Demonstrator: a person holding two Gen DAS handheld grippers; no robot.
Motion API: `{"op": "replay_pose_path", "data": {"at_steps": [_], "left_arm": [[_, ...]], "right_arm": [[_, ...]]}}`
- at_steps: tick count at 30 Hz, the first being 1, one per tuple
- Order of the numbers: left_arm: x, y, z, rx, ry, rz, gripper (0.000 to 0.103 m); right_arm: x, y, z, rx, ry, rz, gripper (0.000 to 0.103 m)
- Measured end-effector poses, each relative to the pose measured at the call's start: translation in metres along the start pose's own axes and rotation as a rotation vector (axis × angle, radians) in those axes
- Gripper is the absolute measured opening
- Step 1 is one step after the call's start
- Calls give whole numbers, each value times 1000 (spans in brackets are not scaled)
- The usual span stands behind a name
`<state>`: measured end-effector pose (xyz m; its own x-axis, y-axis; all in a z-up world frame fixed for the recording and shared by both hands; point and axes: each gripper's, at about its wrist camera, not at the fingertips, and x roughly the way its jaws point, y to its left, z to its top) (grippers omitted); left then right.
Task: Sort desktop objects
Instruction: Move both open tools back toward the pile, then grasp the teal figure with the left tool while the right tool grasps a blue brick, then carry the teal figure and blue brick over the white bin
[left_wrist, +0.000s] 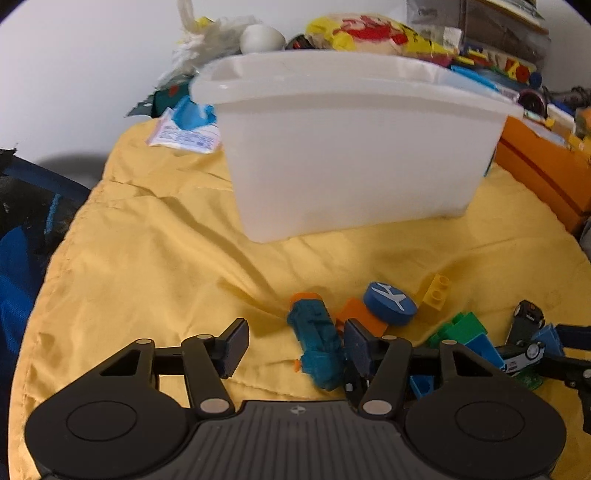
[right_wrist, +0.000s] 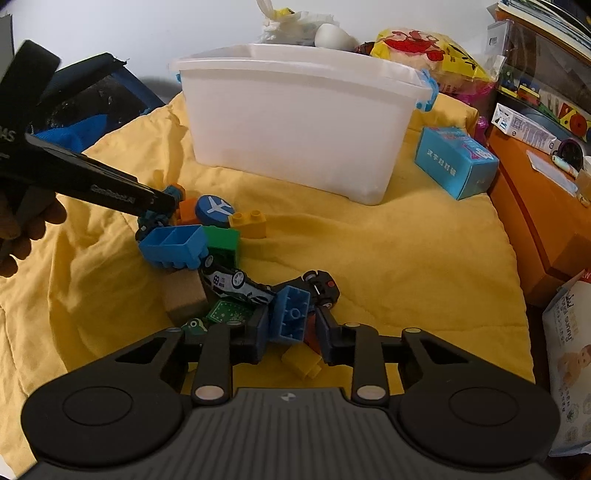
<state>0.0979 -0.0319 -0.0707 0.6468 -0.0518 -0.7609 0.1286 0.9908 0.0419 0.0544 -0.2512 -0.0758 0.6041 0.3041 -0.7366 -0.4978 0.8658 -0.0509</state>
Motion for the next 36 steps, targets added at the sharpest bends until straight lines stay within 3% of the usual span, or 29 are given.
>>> {"op": "replay_pose_path", "data": {"at_steps": [4,6,8,11,22,36], "left_arm": [[10,-3,-3,15,31,-20,60],[12,-3,-4,15,30,-38,53],[11,-5,-3,34,22,-53,35],[6,-7,-3,55,8,-57,27],[-23,18,6,-21,-57,-79,27],[-73,37,65,-68,-131,-120,27]], "right_arm": [[4,-2,2,11,4,-10,31],[6,-4,4,12,5,-10,31],[8,-4,5,-4,5,-9,27],[7,-3,6,-35,-4,14,18],[-13,-21,16,45,-70,33,18],[-36,-45,85,175,-212,93,18]]}}
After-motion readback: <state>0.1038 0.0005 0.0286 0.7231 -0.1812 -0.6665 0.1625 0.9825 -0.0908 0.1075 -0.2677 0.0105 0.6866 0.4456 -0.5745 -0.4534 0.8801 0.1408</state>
